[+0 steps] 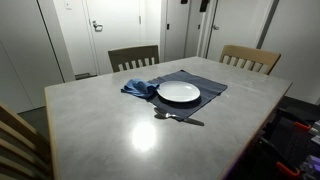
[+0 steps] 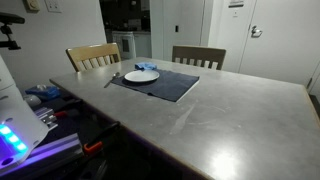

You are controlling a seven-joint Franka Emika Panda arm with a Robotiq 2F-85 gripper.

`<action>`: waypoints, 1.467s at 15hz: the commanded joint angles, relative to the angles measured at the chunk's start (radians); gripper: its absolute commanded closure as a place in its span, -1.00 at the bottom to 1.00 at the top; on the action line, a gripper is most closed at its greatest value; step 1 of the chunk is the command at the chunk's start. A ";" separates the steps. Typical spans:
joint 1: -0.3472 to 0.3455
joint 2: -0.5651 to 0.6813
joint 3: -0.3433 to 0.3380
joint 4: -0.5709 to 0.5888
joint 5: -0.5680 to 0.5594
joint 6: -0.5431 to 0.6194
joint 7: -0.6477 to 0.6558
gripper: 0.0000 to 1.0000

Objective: Wipe the white plate with the blue towel

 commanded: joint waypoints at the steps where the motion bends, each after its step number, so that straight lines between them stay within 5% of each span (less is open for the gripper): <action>1: 0.015 0.073 0.002 0.056 -0.007 0.089 -0.127 -1.00; 5: 0.019 0.175 -0.003 0.147 0.011 0.111 -0.246 -1.00; 13: 0.016 0.211 0.005 0.173 0.014 0.108 -0.229 -1.00; 22: 0.019 0.446 0.008 0.387 -0.200 0.076 -0.340 -1.00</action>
